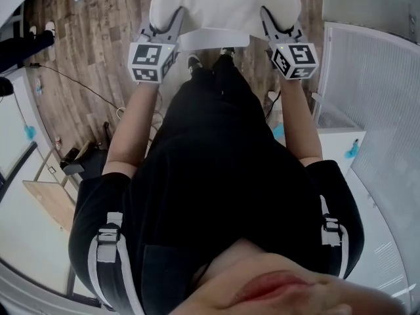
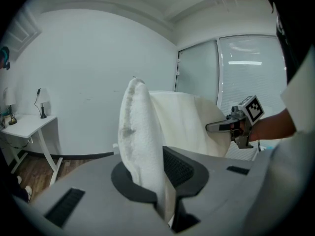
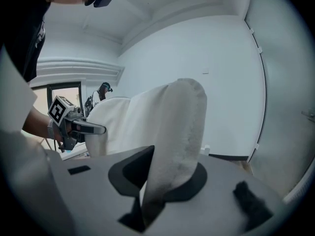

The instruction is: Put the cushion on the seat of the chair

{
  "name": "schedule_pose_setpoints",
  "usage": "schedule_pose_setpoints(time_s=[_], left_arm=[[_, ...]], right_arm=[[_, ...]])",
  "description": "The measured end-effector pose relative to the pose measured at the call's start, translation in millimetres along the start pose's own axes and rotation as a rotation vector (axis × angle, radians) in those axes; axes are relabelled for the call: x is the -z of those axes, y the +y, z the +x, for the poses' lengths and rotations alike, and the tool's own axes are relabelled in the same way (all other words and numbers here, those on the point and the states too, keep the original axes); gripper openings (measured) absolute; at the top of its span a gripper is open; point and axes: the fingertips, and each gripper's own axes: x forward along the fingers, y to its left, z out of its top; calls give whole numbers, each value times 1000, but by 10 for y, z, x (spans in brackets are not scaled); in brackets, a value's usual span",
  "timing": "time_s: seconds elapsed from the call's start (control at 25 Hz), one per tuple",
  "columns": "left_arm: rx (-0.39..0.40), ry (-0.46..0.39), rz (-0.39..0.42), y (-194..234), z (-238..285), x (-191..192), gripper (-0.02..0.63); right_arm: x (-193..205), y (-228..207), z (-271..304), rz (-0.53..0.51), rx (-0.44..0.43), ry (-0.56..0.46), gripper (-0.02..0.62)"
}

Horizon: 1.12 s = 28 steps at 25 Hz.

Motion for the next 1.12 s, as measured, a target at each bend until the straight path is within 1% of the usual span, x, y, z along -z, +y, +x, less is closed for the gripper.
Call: schedule_pose_setpoints(time_s=[0.28, 0.44, 0.6, 0.8, 1.12], left_arm=[[-31, 83, -33, 108, 392, 346, 55], [-45, 134, -53, 177, 671, 667, 55], [-61, 194, -98, 274, 912, 1113, 55], [-66, 246, -160, 322, 1207, 1686, 55], [-70, 354, -243, 458, 1566, 2701, 58]], right_arm=[[415, -246, 392, 43, -49, 64, 66], [760, -403, 652, 66, -76, 106, 69], [1184, -497, 937, 86, -95, 154, 71], [1752, -611, 1228, 109, -111, 220, 77], [2774, -673, 1667, 154, -139, 326, 89]])
